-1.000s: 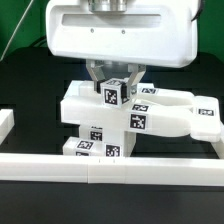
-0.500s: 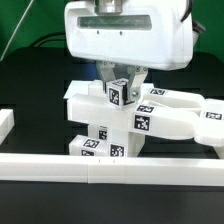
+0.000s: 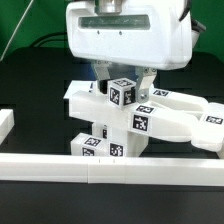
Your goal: Assemble chair
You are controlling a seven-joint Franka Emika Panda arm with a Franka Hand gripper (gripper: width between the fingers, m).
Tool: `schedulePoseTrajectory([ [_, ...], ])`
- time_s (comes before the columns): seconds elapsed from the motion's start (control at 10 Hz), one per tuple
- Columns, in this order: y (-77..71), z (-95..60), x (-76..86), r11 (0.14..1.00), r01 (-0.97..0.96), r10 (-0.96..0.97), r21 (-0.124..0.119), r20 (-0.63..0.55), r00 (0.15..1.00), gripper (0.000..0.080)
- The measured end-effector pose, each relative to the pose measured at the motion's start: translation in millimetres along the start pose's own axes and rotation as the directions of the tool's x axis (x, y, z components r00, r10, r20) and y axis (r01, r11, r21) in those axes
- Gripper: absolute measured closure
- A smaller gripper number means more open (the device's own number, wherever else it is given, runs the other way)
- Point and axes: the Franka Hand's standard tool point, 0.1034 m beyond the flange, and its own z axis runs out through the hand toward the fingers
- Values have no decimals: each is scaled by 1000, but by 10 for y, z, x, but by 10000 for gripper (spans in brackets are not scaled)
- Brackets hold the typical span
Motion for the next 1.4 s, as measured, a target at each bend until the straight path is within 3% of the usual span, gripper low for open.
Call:
schedulePoseTrajectory([
  [0.1, -18, -37, 8, 996, 94, -94, 6, -4, 996, 161],
  [0.4, -4, -19, 10, 952, 306, -306, 0, -5, 952, 152],
  [0.6, -29, -124, 5, 828, 561, -561, -6, 18, 828, 151],
  [0.9, -28, -196, 23, 627, 779, -779, 11, 17, 627, 151],
  [1.0, -27, -202, 16, 696, 718, -718, 15, 25, 696, 151],
  [1.2, 4, -189, -3, 684, 730, -729, 16, 54, 682, 151],
  [1.4, 75, -176, -58, 685, 727, -721, 38, 178, 670, 151],
])
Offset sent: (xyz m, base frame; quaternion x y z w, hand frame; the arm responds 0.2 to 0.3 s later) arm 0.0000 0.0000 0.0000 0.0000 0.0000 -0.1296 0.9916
